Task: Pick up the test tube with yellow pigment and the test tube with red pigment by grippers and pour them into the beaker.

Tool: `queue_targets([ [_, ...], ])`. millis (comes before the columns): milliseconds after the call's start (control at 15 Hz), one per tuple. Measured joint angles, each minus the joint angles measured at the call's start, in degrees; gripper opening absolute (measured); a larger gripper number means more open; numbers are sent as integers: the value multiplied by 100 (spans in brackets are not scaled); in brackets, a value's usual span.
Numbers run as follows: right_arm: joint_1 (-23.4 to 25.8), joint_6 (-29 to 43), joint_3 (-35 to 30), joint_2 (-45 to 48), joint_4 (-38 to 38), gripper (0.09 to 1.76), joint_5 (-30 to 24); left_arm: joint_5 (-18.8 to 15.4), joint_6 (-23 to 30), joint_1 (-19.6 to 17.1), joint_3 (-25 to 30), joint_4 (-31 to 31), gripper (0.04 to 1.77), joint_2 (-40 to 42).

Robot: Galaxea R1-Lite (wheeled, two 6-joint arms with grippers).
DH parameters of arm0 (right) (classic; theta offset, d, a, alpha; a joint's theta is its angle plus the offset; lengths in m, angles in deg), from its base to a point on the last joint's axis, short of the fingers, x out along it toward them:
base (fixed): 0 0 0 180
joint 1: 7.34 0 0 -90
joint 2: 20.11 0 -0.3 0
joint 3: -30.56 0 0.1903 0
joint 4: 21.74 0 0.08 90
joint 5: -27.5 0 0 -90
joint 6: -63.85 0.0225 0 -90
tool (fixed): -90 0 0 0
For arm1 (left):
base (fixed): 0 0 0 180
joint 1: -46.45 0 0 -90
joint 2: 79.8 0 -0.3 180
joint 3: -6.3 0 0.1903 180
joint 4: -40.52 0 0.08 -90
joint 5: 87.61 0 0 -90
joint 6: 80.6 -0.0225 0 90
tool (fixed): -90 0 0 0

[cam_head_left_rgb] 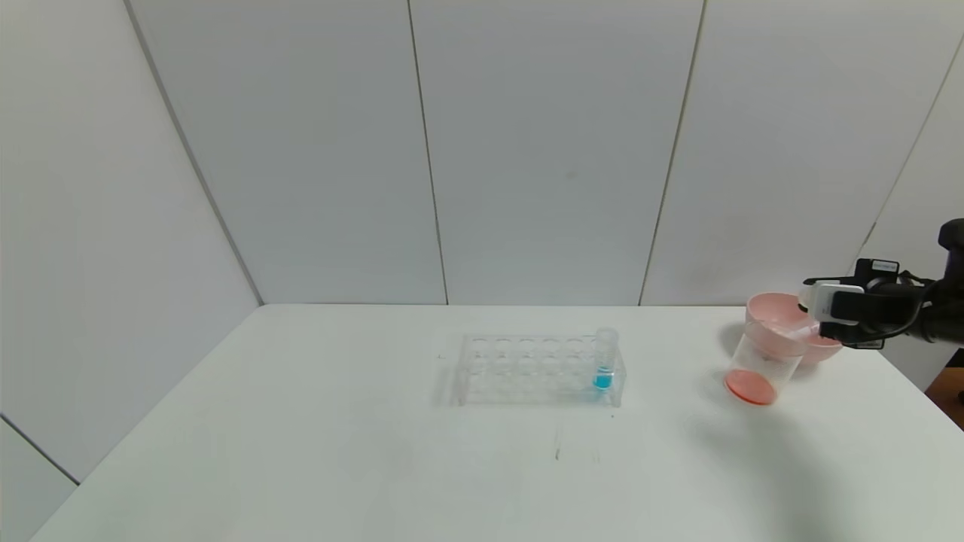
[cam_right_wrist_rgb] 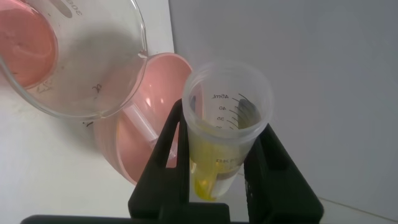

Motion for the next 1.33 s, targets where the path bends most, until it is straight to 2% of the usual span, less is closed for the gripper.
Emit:
queue_targets([
  [267, -2, -246, -29, 0, 32, 56, 33, 0, 0, 0, 0, 0, 176, 0],
  [667, -116, -596, -51, -2, 67, 56, 380, 0, 0, 0, 0, 0, 176, 0],
  [1333, -200, -987, -107, -27, 199, 56, 503, 0, 0, 0, 0, 0, 176, 0],
])
